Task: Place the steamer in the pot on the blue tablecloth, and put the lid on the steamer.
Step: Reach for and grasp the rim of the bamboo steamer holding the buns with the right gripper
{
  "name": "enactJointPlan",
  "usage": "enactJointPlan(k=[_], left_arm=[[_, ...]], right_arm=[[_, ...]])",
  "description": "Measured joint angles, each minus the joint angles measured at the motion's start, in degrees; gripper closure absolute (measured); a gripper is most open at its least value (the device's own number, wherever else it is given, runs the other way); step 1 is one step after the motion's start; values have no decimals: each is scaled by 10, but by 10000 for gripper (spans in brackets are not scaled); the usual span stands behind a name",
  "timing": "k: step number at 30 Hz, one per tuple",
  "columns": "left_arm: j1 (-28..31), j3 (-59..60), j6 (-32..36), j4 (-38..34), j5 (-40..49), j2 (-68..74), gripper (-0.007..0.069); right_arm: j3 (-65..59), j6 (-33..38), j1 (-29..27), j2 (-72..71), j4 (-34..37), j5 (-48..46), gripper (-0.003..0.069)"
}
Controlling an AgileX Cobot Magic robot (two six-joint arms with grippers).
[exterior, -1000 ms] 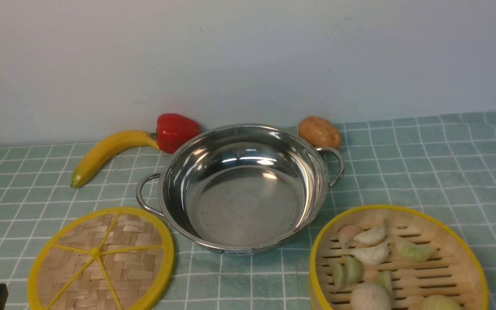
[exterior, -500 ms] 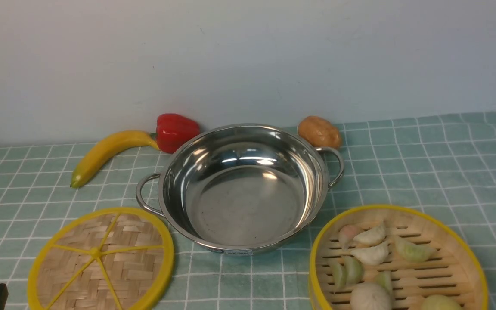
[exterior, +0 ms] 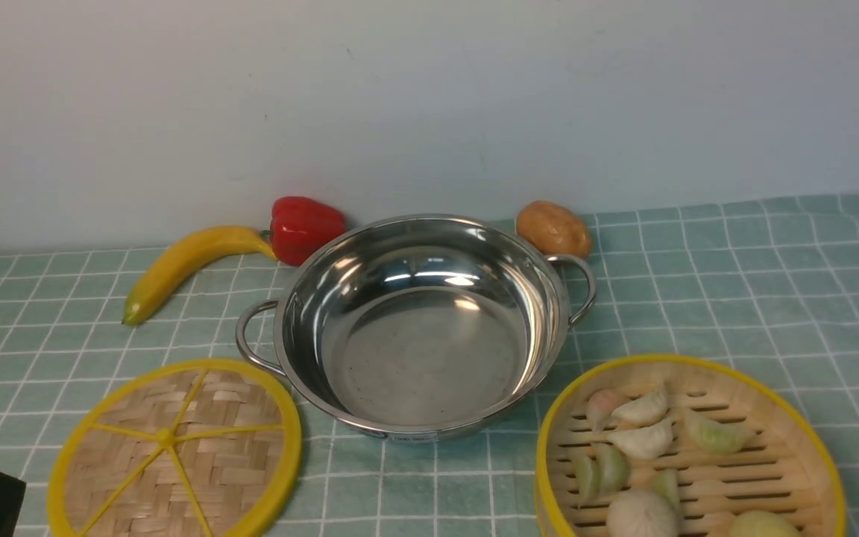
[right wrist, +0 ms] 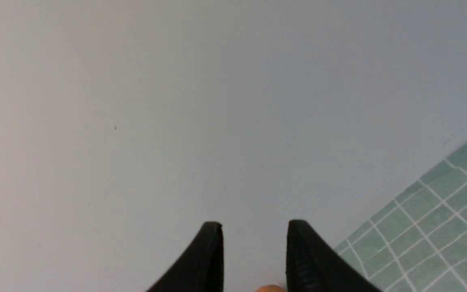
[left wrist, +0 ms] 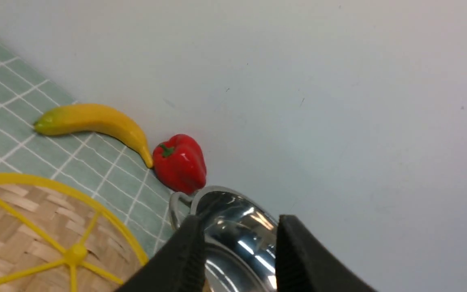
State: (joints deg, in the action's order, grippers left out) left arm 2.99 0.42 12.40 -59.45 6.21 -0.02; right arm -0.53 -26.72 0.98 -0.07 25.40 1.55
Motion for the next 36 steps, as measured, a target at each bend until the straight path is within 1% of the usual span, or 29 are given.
enactJointPlan(k=[2, 8, 10, 11, 15, 17, 18, 19, 20, 21, 23, 24, 25, 27, 28, 29, 30, 31, 32, 33, 34, 36], left_arm=[[0, 0, 0, -9, -2, 0, 382], [0, 0, -1, -12, -3, 0, 382], [0, 0, -4, -14, -3, 0, 382], [0, 0, -7, -20, -4, 0, 382], [0, -5, -39, -96, -12, 0, 382], [0, -23, -42, -117, -17, 0, 382], [0, -29, -42, -118, -18, 0, 382], [0, -39, -38, -121, -21, -1, 382], [0, -71, -22, -121, -30, -1, 382], [0, -92, -6, -118, -37, -1, 382], [0, -132, 26, -106, -50, -1, 382], [0, -157, 61, -92, -59, -2, 382], [0, -177, 88, -73, -62, -2, 382], [0, -208, 140, -44, -59, -2, 382], [0, -208, 145, -40, -58, -2, 382], [0, -225, 183, -19, -42, -2, 382], [0, -237, 211, -5, -24, 3, 382], [0, -244, 226, 7, -2, 12, 382], [0, -249, 236, 15, 17, 23, 382], [0, -254, 247, 29, 57, 54, 382], [0, -256, 247, 35, 88, 85, 382], [0, -259, 240, 40, 139, 151, 382]], right_arm=[[0, -15, 0, 0, 17, 6, 419], [0, -41, 0, 0, 29, 14, 419], [0, -57, 0, 0, 30, 18, 419], [0, -76, 0, 0, 30, 28, 419], [1, -164, 1, 0, 17, 130, 419], [15, -182, 1, 0, -16, 187, 419], [17, -185, 1, 0, -21, 194, 419], [29, -187, 1, 0, -44, 220, 419], [56, -190, 1, -1, -95, 266, 419], [77, -190, 1, -1, -128, 285, 419], [119, -190, 1, 7, -181, 299, 419], [152, -191, 1, 20, -231, 293, 419], [171, -192, 1, 29, -261, 281, 419], [212, -201, 1, 54, -339, 237, 419], [216, -201, 1, 60, -348, 231, 419], [250, -225, 1, 87, -428, 168, 419], [270, -241, 1, 102, -460, 137, 419], [287, -268, 1, 125, -503, 89, 419], [303, -288, 1, 141, -527, 58, 419], [323, -321, 1, 174, -566, 0, 419], [333, -336, 1, 198, -584, -40, 419], [346, -337, 1, 238, -597, -99, 419]])
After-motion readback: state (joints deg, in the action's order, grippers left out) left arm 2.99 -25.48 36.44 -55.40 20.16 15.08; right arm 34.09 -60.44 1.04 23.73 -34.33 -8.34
